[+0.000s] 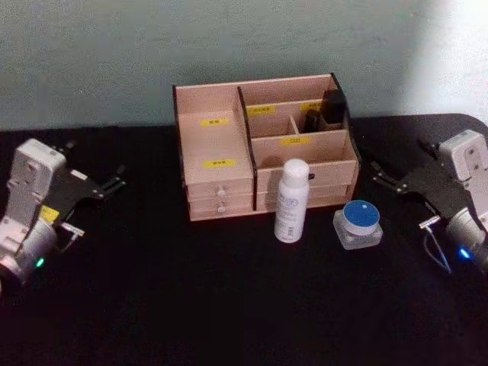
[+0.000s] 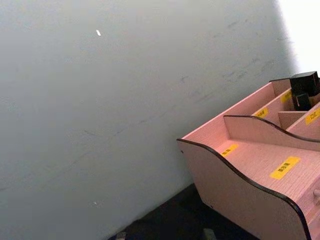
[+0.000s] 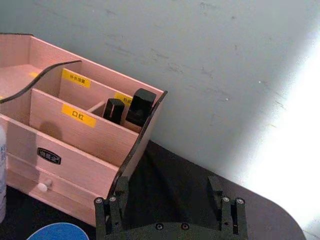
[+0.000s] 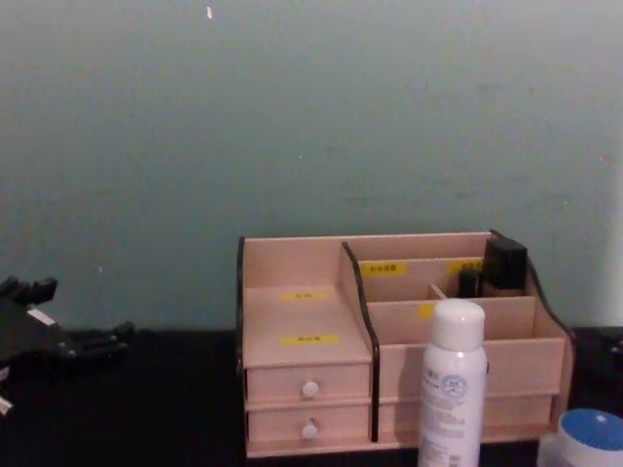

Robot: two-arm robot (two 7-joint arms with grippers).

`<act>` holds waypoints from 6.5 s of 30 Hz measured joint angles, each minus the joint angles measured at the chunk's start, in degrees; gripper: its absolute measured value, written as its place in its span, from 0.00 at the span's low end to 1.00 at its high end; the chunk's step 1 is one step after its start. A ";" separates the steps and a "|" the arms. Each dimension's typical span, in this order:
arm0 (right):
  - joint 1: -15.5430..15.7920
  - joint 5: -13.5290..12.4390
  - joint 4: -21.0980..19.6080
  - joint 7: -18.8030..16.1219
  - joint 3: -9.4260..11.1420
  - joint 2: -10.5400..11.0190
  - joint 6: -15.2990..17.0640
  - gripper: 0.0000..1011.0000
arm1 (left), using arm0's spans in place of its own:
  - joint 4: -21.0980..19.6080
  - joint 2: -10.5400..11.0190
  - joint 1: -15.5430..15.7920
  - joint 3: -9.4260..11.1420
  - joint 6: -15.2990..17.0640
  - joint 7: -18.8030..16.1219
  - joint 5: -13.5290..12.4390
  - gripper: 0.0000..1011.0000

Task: Pick up the facial cleanser and watermelon frost from the table and place them into the tiered storage box.

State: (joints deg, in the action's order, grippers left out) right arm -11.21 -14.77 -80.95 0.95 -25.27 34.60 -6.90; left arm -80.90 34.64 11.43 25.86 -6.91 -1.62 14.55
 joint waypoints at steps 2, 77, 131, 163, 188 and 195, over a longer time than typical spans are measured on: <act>0.39 -0.75 -0.38 -1.04 0.64 0.08 -0.01 0.99 | 0.00 0.00 0.00 0.00 0.00 0.00 0.00 0.99; -2.70 -9.60 5.08 -33.89 0.35 -7.63 3.70 0.99 | 0.00 0.00 0.00 0.00 0.00 0.00 0.00 0.99; -7.15 -8.75 11.13 -35.00 -0.64 -11.10 2.48 0.75 | 0.00 0.00 0.00 0.00 0.00 0.00 0.00 0.99; -6.48 -10.80 7.97 -36.72 0.08 -9.66 3.97 0.59 | 0.00 0.00 0.00 0.00 0.00 0.00 0.00 0.99; -14.90 -13.99 10.11 -32.90 1.03 -12.94 4.46 0.59 | 0.00 0.00 0.00 0.00 0.00 0.00 0.00 0.99; -18.06 -12.95 14.08 -31.97 1.53 -14.77 3.15 0.59 | 0.00 0.00 0.00 0.00 0.00 0.00 0.00 0.99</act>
State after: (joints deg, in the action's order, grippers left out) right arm -29.26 -27.72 -66.87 -31.02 -23.74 19.83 -3.74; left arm -80.90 34.65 11.43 25.86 -6.91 -1.62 14.55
